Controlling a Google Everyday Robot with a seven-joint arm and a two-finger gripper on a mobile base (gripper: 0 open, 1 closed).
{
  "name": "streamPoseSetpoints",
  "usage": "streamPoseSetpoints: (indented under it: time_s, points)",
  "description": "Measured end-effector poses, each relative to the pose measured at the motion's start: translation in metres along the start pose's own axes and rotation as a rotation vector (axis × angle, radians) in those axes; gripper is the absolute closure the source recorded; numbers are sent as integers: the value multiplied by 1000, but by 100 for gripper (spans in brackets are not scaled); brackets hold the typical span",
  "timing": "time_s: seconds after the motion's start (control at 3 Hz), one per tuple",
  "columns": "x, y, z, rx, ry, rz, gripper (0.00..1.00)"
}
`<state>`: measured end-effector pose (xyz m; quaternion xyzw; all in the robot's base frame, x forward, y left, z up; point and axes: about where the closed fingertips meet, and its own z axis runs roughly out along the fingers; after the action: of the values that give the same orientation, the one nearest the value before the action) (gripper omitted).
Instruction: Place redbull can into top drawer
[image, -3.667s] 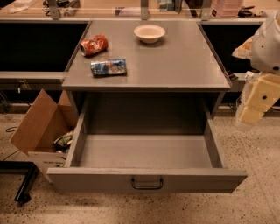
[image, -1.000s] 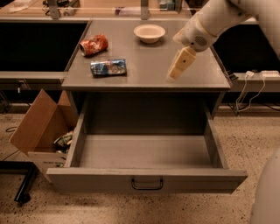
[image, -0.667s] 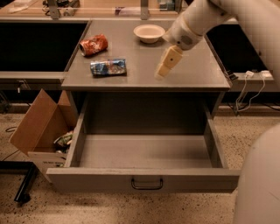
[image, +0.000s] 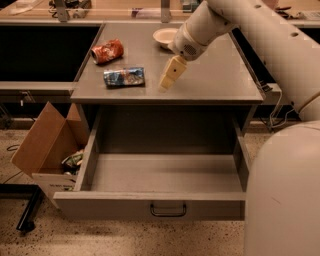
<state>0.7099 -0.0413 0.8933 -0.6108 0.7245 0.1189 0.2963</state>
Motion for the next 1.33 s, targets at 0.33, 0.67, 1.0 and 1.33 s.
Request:
streamPoseSetpoints:
  time_s: [0.33, 0.67, 1.0, 1.33]
  points:
    - [-6, -9, 28, -3, -21, 24, 0]
    - [-8, -19, 54, -6, -38, 39, 0]
    - [-11, -28, 79, -11, -67, 47, 0]
    - [-14, -32, 88, -14, -90, 47, 0]
